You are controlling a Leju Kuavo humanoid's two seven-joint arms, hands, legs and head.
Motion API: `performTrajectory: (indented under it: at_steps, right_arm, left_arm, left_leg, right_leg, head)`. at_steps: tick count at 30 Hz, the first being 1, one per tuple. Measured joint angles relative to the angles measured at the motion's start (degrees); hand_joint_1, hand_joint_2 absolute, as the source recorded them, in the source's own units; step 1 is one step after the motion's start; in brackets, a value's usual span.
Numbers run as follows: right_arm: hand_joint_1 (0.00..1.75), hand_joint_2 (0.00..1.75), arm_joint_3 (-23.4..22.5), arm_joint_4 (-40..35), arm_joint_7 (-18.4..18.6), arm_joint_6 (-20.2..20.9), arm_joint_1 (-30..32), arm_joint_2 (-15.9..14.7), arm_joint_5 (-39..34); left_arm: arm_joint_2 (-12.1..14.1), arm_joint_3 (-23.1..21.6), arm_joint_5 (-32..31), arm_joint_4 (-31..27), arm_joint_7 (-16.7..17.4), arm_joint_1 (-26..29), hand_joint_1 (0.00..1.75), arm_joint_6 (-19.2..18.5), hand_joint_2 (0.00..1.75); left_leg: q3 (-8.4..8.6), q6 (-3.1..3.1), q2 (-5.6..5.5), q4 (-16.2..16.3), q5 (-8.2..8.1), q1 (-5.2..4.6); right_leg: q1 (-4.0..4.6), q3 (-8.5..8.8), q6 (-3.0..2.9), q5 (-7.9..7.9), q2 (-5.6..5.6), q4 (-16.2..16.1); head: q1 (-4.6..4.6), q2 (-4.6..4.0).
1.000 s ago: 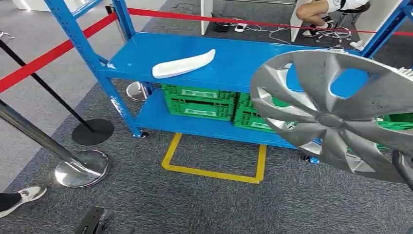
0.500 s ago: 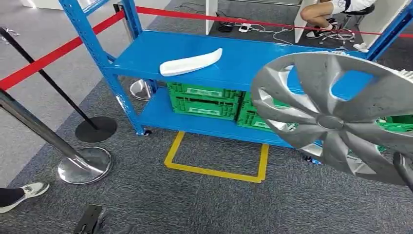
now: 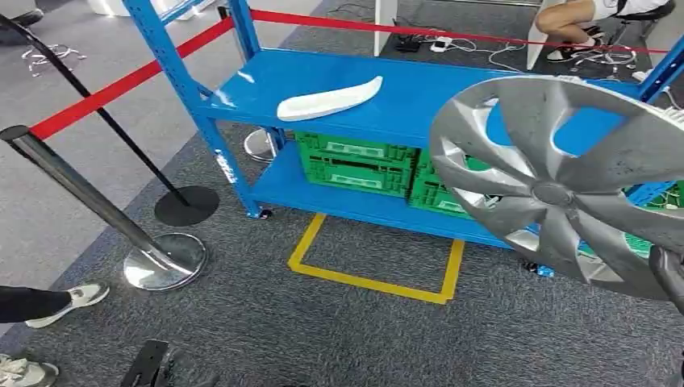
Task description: Take the parts from the cabinet and place them on the table.
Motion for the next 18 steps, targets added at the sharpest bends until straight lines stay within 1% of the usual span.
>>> performTrajectory:
  at_steps: [1, 2, 3, 4, 5, 6, 7, 8, 9, 12, 14, 15, 16, 17, 18]
  right_arm:
    - [1.75, 1.75, 0.00, 0.02, -0.02, 0.04, -0.02, 0.00, 0.00]
    - [1.75, 1.75, 0.00, 0.02, -0.02, 0.07, -0.04, 0.00, 0.00]
    - [1.75, 1.75, 0.00, 0.02, -0.02, 0.15, -0.15, 0.00, 0.00]
    - [1.75, 1.75, 0.00, 0.02, -0.02, 0.17, -0.29, 0.00, 0.02]
    - [1.75, 1.75, 0.00, 0.00, -0.04, 0.17, -0.38, 0.00, 0.04]
    - [1.75, 1.75, 0.00, 0.02, -0.11, 0.15, -0.40, 0.00, 0.04]
    - [1.75, 1.75, 0.02, 0.02, -0.11, 0.15, -0.57, 0.00, 0.07]
    - [1.75, 1.75, 0.07, 0.02, -0.09, 0.15, -0.68, 0.00, 0.15]
    - [1.75, 1.75, 0.09, 0.02, -0.09, 0.15, -0.66, 0.00, 0.15]
    - [1.75, 1.75, 0.09, 0.02, -0.09, 0.15, -0.66, 0.00, 0.15]
    - [1.75, 1.75, 0.09, 0.02, -0.09, 0.15, -0.67, 0.00, 0.15]
    - [1.75, 1.75, 0.11, 0.02, -0.09, 0.22, -0.73, 0.00, 0.15]
    - [1.75, 1.75, 0.15, 0.02, -0.11, 0.22, -0.65, 0.00, 0.17]
    - [1.75, 1.75, 0.33, 0.07, -0.11, 0.22, -0.40, 0.00, 0.20]
    - [1.75, 1.75, 0.44, 0.09, -0.09, 0.22, -0.33, 0.00, 0.20]
  left_arm:
    - [-0.02, 0.00, 0.00, -0.02, 0.02, 0.09, 0.00, 0.00, 1.75]
    - [-0.02, 0.02, 0.00, -0.02, 0.04, 0.09, 0.00, 0.02, 1.75]
    - [0.00, 0.13, -0.02, -0.02, 0.04, 0.08, 0.00, 0.09, 1.75]
    - [0.02, 0.33, -0.04, -0.02, 0.04, 0.05, 0.00, 0.15, 1.75]
    - [0.02, 0.55, -0.09, -0.07, 0.04, -0.03, 0.00, 0.24, 1.75]
    - [0.04, 0.66, -0.11, -0.09, 0.04, -0.29, 0.00, 0.33, 1.75]
    - [0.04, 0.74, -0.11, -0.13, 0.04, -0.13, 0.00, 0.35, 1.75]
    - [0.04, 0.81, -0.15, -0.15, 0.04, 0.06, 0.00, 0.37, 1.75]
    - [0.04, 0.81, -0.15, -0.15, 0.04, 0.21, 0.00, 0.37, 1.75]
    - [0.04, 0.81, -0.15, -0.15, 0.04, 0.21, 0.00, 0.37, 1.75]
    - [0.06, 0.81, -0.15, -0.15, 0.04, 0.25, 0.00, 0.37, 1.75]
    - [0.13, 0.85, -0.17, -0.20, 0.04, 0.44, 0.00, 0.37, 1.75]
    - [0.22, 0.96, -0.24, -0.33, 0.07, 0.31, 0.00, 0.42, 1.75]
    - [0.20, 0.98, -0.24, -0.48, 0.07, 0.50, 0.00, 0.52, 1.75]
    - [0.20, 0.98, -0.28, -0.59, 0.07, 0.65, 0.00, 0.57, 1.75]
  left_leg:
    - [0.67, 0.09, 0.03, -1.00, 1.12, 0.00]
    - [2.52, 0.26, 0.13, -4.26, 3.13, -0.01]
    - [5.35, 0.55, 0.69, -9.15, 5.47, -0.07]
    - [8.09, 0.87, 1.95, -13.83, 7.18, -0.19]
    - [9.80, 1.07, 4.35, -16.88, 7.36, -0.51]
    - [9.82, 1.18, 3.91, -17.68, 7.11, -0.59]
    - [9.40, 1.33, 3.47, -17.63, 7.21, -0.65]
    - [9.21, 1.53, 2.92, -17.59, 7.21, -0.78]
    - [9.13, 1.78, 2.58, -17.64, 7.30, -0.84]
    - [9.13, 1.78, 2.58, -17.64, 7.30, -0.84]
    - [9.20, 1.96, 2.40, -17.79, 7.43, -0.81]
    - [9.44, 2.52, 1.83, -18.22, 7.85, -0.39]
    - [9.35, 2.95, 0.77, -18.21, 7.97, -0.28]
    - [9.32, 3.09, -0.77, -18.18, 8.02, -0.51]
    - [9.34, 3.13, -1.40, -18.17, 8.05, -0.54]
  right_leg:
    - [0.05, -0.05, -0.01, 0.02, -0.52, 0.00]
    - [0.10, -0.02, 0.00, 0.04, -1.06, 0.00]
    - [0.13, 0.08, 0.05, 0.05, -1.57, 0.00]
    - [0.18, 0.18, 0.11, 0.04, -2.05, 0.00]
    - [0.59, 0.15, 0.42, -0.06, -2.38, 0.11]
    - [0.78, -0.17, 0.81, -0.09, -2.76, 0.34]
    - [0.81, -0.17, 1.07, 0.05, -3.32, 0.24]
    - [0.74, -0.04, 1.31, 0.13, -3.86, 0.03]
    - [0.69, 0.12, 1.52, 0.18, -4.18, -0.15]
    - [0.69, 0.12, 1.52, 0.18, -4.18, -0.15]
    - [0.69, 0.17, 1.67, 0.15, -4.34, -0.14]
    - [0.48, -0.33, 2.18, -0.81, -2.78, 0.64]
    - [0.51, -3.02, 2.20, -4.59, 0.36, 6.99]
    - [0.68, -8.24, 2.30, -8.38, 1.25, 17.95]
    - [0.72, -8.18, 2.22, -7.39, 1.26, 17.48]
  head:
    - [-0.02, 0.00]
    - [-0.02, 0.00]
    - [0.00, 0.00]
    - [0.00, 0.00]
    - [-0.04, 0.00]
    - [-0.09, 0.00]
    - [0.15, 0.00]
    - [-0.02, 0.00]
    - [0.11, 0.00]
    - [0.11, 0.00]
    - [0.05, 0.00]
    - [0.17, 0.00]
    - [0.53, 0.00]
    - [0.57, 0.00]
    - [0.52, 0.00]
